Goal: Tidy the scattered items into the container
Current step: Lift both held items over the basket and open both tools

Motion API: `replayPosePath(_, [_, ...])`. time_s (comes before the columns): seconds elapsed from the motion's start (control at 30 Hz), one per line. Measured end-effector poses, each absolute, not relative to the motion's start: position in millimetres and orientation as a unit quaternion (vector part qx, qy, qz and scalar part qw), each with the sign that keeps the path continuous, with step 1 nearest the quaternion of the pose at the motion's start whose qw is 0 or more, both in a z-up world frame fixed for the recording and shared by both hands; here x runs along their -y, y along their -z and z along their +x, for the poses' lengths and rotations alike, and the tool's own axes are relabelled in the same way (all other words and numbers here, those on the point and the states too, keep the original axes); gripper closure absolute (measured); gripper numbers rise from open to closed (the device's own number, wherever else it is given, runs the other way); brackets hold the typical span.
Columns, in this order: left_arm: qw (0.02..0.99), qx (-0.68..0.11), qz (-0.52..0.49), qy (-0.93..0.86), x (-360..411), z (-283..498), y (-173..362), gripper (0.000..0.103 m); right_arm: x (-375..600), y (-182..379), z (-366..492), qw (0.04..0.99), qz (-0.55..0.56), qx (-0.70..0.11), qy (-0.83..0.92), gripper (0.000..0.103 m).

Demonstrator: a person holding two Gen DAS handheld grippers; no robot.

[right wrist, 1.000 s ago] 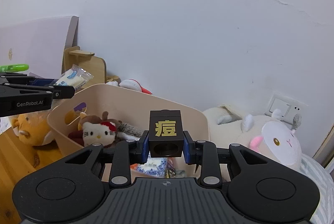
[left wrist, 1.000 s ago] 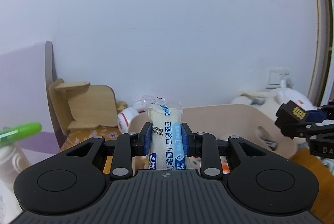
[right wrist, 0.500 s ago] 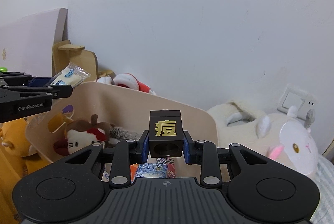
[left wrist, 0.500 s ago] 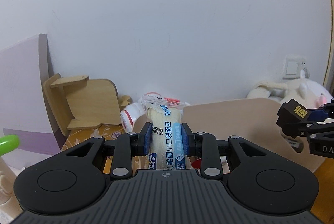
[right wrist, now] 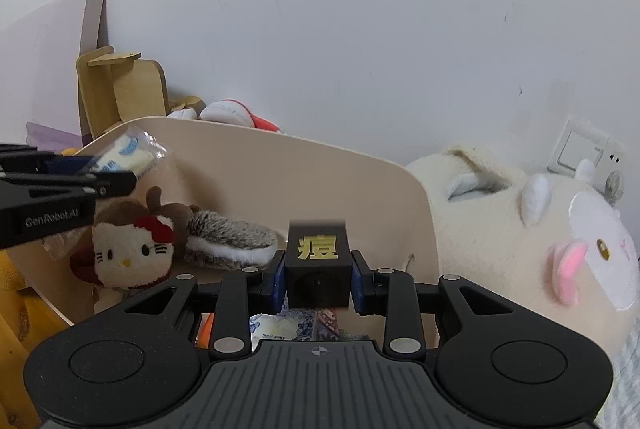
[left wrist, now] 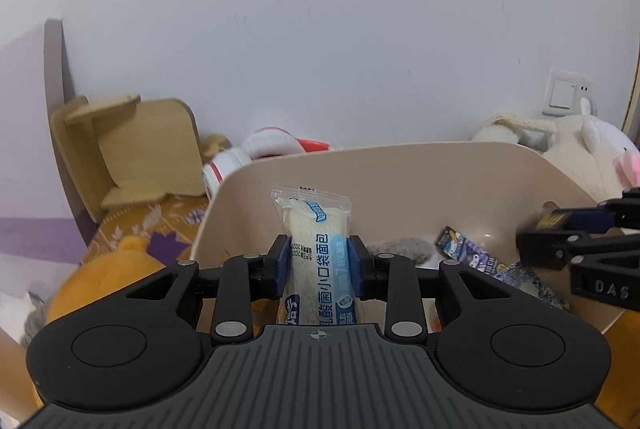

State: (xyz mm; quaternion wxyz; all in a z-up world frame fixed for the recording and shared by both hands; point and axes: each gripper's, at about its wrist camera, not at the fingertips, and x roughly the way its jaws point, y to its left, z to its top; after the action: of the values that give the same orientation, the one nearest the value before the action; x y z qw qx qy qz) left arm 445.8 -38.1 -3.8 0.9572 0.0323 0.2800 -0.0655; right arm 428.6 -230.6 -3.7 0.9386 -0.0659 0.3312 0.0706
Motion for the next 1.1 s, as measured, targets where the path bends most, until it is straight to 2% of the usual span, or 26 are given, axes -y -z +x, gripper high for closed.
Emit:
replayPosePath(0.03, [0.958,-0.279,0.030,0.064,39,445,4,0.069,230,5,429,0.938,-0.067,-0.332,-0.071,0.074])
replayPosePath(0.1, [0.958,-0.278,0.031,0.063,40,444,4,0.051,228,8,429,0.938,-0.071,-0.333,-0.072,0.074])
replayPosePath(0.13, [0.957,-0.280,0.032,0.065,41,444,4,0.028,227,9,428,0.937,-0.072,-0.333,-0.072,0.074])
replayPosePath(0.17, [0.957,-0.280,0.032,0.068,41,443,3,0.011,226,9,428,0.937,-0.072,-0.333,-0.074,0.065])
replayPosePath(0.23, [0.958,-0.275,0.027,0.078,41,440,1,0.006,226,9,424,0.940,-0.071,-0.324,-0.078,0.051])
replayPosePath(0.3, [0.958,-0.274,0.023,0.081,42,437,-2,0.005,226,5,418,0.947,-0.067,-0.305,-0.078,0.000])
replayPosePath(0.4, [0.960,-0.266,0.028,0.082,43,434,-5,0.003,225,-2,408,0.956,-0.074,-0.274,-0.078,0.000])
replayPosePath(1.1, [0.961,-0.262,0.055,0.064,46,415,-17,0.001,232,-9,393,0.956,-0.033,-0.283,-0.075,0.000])
